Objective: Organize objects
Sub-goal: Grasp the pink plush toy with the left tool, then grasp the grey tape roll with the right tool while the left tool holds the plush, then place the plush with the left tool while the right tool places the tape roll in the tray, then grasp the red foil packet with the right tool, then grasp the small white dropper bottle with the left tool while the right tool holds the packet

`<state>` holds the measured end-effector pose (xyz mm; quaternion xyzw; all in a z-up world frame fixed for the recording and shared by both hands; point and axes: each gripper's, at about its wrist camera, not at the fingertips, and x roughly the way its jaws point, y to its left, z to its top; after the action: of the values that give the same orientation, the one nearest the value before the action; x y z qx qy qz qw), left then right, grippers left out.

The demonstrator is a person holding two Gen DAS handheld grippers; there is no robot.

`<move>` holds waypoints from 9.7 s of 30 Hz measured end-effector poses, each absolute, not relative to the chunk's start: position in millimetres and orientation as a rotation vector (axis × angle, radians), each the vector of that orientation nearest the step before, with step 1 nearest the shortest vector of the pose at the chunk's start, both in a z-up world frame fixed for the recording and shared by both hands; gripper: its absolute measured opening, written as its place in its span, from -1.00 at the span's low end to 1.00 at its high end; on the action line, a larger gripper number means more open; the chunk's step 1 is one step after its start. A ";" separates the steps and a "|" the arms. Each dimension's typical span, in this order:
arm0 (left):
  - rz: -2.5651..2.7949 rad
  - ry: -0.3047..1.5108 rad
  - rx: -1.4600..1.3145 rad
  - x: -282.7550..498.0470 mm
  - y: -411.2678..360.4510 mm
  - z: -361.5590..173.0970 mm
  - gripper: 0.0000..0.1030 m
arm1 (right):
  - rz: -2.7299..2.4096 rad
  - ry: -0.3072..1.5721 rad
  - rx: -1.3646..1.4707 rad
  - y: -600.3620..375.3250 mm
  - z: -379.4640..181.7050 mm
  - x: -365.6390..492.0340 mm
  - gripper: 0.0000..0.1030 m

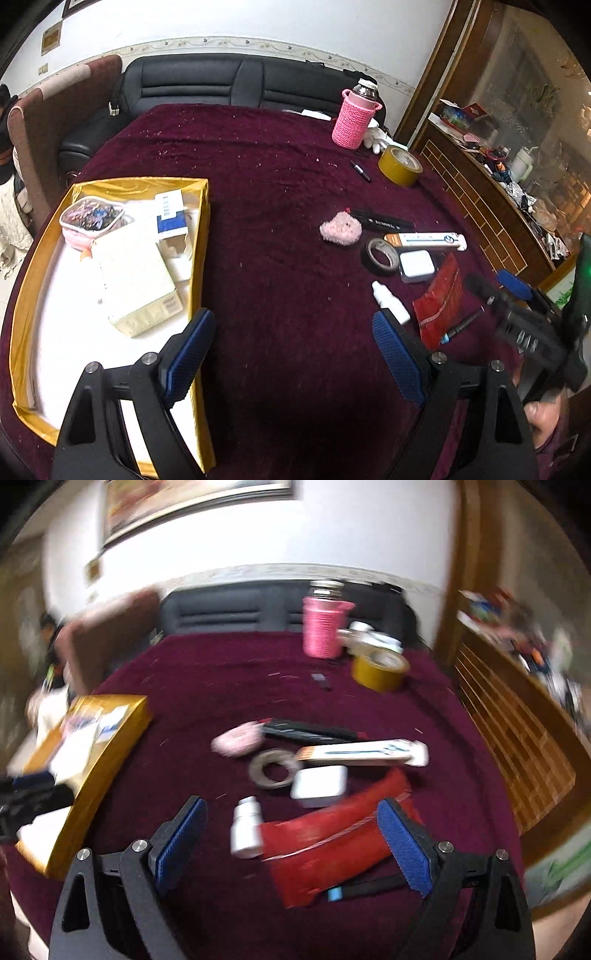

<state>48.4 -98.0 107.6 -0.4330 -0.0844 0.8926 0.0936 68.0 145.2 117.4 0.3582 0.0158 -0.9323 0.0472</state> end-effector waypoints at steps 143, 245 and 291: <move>2.835 -0.441 -1.461 7.1 -335.8 38.6 -0.18 | -1.954 0.251 1.270 -196.0 35.6 69.1 -0.76; 2.503 -0.138 -1.361 6.0 15.2 43.2 0.71 | -2.651 -0.560 1.549 253.9 24.4 39.1 0.44; 2.608 -0.302 -1.110 64.6 -82.8 84.8 -0.52 | -2.367 -1.077 1.306 284.3 10.9 67.0 -0.01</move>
<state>64.6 -82.8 84.8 -0.3852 -0.1048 0.9053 0.1454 67.0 284.3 10.9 0.4458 -0.3678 -0.8079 0.1155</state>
